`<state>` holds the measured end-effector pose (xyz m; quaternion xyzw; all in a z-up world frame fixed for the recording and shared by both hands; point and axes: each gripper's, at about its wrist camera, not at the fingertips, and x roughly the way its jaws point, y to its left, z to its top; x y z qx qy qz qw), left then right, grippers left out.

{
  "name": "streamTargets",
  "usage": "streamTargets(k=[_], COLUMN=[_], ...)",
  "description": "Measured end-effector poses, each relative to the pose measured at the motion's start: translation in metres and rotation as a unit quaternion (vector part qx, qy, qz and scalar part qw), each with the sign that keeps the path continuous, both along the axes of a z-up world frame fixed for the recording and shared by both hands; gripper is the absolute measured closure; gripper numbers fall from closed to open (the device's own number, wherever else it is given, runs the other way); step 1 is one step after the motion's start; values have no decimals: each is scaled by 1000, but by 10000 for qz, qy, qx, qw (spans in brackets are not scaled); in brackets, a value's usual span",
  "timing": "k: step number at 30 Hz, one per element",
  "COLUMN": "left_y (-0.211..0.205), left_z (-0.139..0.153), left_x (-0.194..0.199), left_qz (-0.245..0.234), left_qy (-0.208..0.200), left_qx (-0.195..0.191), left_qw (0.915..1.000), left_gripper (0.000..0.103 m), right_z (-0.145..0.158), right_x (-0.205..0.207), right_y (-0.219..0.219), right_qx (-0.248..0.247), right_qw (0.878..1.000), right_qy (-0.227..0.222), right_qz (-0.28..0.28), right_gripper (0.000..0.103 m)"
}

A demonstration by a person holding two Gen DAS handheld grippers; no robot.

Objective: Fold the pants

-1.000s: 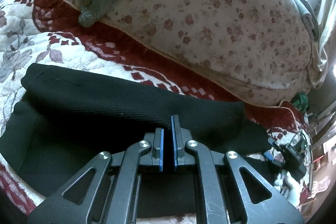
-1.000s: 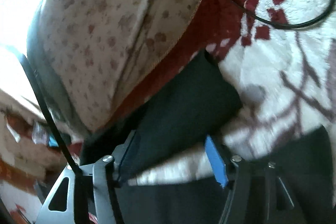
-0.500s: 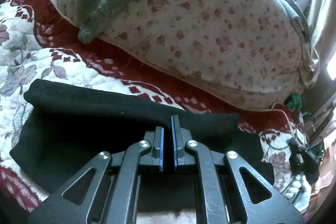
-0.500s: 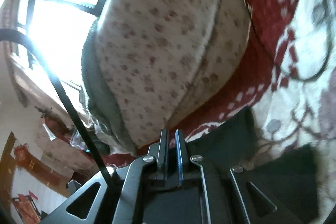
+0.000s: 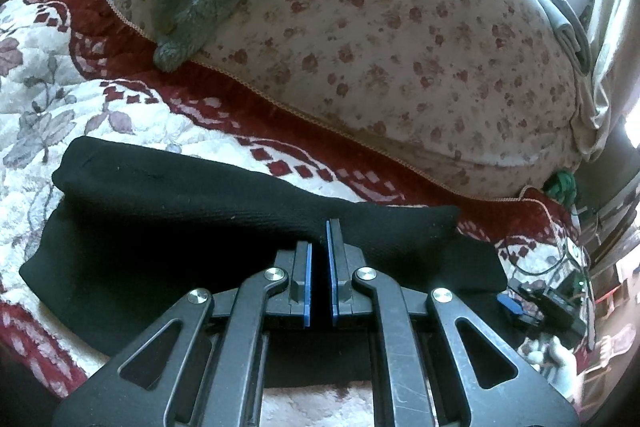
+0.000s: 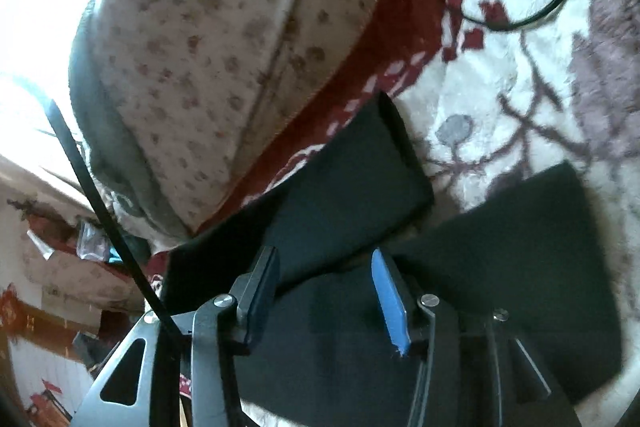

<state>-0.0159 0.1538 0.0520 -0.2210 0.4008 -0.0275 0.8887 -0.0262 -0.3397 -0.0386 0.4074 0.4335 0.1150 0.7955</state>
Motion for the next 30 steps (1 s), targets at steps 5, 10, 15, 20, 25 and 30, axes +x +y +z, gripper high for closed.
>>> streamTargets(k=[5, 10, 15, 20, 25, 30], left_y=[-2, -3, -1, -1, -1, -1], left_z=[-1, -2, -3, -4, -4, -5], left_x=[2, 4, 4, 3, 2, 2], left_qz=[30, 55, 40, 51, 71, 91], left_qy=[26, 53, 101, 77, 70, 89], left_qx=[31, 33, -19, -35, -74, -70], left_qw=[10000, 10000, 9999, 10000, 9999, 9999], left_gripper=[98, 98, 98, 98, 98, 98], right_z=[-14, -22, -16, -7, -8, -17], right_x=[27, 36, 18, -3, 3, 21], right_y=[1, 0, -9, -24, -28, -23], right_qx=[219, 305, 478, 315, 103, 100], right_qw=[9997, 9991, 9977, 9990, 9987, 9988], right_qy=[-1, -280, -432, -14, 413, 361], right_qz=[-123, -82, -222, -305, -266, -327], right_gripper=[66, 93, 94, 60, 59, 59])
